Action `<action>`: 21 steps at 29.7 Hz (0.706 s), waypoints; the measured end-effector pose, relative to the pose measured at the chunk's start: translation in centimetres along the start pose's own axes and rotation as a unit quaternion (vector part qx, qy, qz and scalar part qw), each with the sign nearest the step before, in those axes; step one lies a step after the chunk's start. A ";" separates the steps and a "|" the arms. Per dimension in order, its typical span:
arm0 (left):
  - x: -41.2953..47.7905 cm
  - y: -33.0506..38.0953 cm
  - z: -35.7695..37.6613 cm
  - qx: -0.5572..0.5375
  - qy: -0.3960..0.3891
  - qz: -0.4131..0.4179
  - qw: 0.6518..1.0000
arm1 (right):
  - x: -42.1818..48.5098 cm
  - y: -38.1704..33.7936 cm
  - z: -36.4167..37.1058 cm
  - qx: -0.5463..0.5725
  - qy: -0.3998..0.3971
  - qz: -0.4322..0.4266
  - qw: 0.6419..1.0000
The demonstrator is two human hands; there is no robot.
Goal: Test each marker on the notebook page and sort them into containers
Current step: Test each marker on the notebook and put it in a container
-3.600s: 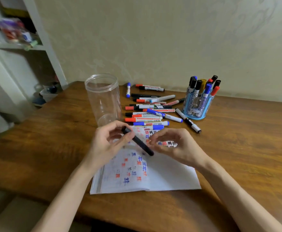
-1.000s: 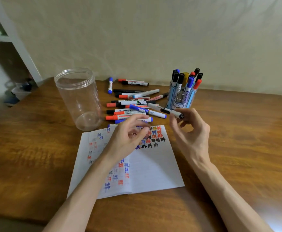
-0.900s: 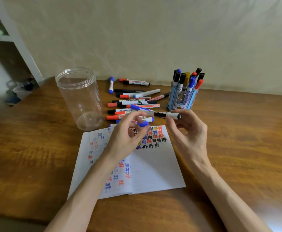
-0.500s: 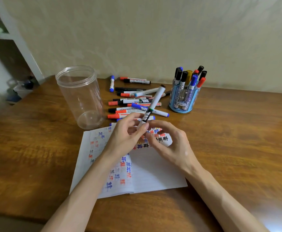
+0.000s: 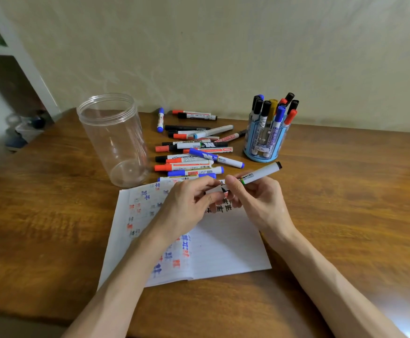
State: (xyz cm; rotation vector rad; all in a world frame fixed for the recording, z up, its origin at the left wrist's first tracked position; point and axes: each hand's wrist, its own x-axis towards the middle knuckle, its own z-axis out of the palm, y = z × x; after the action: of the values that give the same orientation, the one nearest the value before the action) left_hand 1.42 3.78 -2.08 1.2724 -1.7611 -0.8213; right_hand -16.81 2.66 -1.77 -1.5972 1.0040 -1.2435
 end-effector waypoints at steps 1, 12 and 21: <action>-0.1 0.1 -0.1 0.013 -0.002 0.009 1.000 | 0.0 -0.2 -0.2 0.008 0.000 -0.001 1.000; -0.9 -0.9 -2.2 0.001 0.022 -0.002 1.000 | 0.0 1.2 -4.1 -0.071 0.043 0.107 0.991; -1.1 -1.3 -2.0 0.045 0.042 0.004 0.998 | -0.3 1.7 -3.3 -0.153 0.035 0.085 0.984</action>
State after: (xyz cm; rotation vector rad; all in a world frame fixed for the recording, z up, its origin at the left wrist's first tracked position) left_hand 3.95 4.40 -2.45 1.3393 -1.7516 -0.6810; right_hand -20.25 1.95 -2.97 -1.6643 1.4005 -1.0739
